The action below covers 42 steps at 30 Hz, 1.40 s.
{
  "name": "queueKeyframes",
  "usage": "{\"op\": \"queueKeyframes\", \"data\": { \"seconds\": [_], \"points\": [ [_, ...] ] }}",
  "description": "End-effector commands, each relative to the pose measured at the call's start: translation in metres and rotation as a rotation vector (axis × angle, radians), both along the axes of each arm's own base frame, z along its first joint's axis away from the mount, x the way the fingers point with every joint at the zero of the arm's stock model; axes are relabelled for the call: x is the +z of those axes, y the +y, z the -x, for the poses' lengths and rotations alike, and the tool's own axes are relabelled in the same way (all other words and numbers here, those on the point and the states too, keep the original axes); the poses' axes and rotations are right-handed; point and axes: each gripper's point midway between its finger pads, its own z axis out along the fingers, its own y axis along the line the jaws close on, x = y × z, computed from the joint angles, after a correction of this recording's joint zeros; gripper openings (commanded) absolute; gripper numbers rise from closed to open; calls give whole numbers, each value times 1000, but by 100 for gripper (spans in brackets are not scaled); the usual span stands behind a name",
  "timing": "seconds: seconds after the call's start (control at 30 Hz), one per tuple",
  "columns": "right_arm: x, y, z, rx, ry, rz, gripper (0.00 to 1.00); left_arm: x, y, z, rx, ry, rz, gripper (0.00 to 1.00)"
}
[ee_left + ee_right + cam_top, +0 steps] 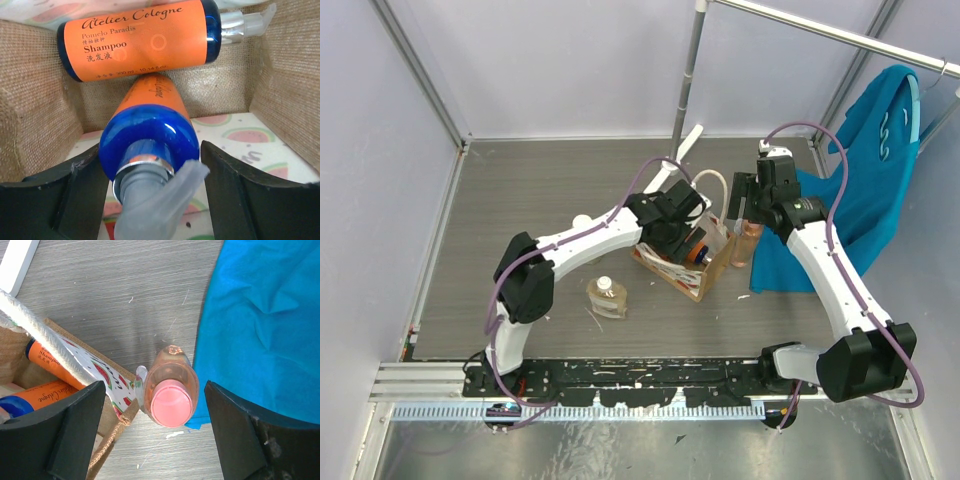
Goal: Take the personal care products out of the canvas bag
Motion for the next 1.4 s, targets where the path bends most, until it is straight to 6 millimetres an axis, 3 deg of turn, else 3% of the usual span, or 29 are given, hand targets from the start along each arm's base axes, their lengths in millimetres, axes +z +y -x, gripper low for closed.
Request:
{"op": "queueKeyframes", "data": {
  "seconds": [0.0, 0.07, 0.17, 0.23, 0.33, 0.5, 0.6, 0.73, 0.87, 1.0, 1.1, 1.37],
  "points": [
    [27, -1, -5, -2, -87, -9, 86, -13, -10, -8, -1, -34, 26, 76],
    [29, -1, -5, 0, -91, -8, 86, -13, -11, -13, 2, -56, 31, 73],
    [35, -2, -4, -2, -106, -8, 86, -5, -11, -18, 1, -96, 49, 56],
    [42, -2, -3, -3, -121, -9, 87, 7, -10, -21, 2, -130, 62, 44],
    [58, -1, 0, 16, -141, -12, 87, 32, -4, -28, 16, -199, 70, 33],
    [113, 32, 14, 153, -287, -58, 87, 118, 16, -46, 70, -357, 49, 24],
    [130, 73, 28, 305, -274, -131, 87, 175, 30, -47, 84, -435, 72, 26],
    [118, 122, 39, 462, -169, -196, 86, 235, 54, -52, 148, -547, 69, 28],
    [67, 139, 30, 510, -23, -184, 86, 267, 79, -58, 213, -611, 69, 28],
    [17, 148, 20, 548, 105, -152, 86, 265, 111, -73, 306, -573, 92, 26],
    [-13, 146, 9, 539, 162, -101, 86, 250, 136, -89, 402, -487, 159, 25],
    [-57, 145, -19, 551, 208, -2, 88, 162, 176, -137, 546, -329, 175, 20]
  ]
}}
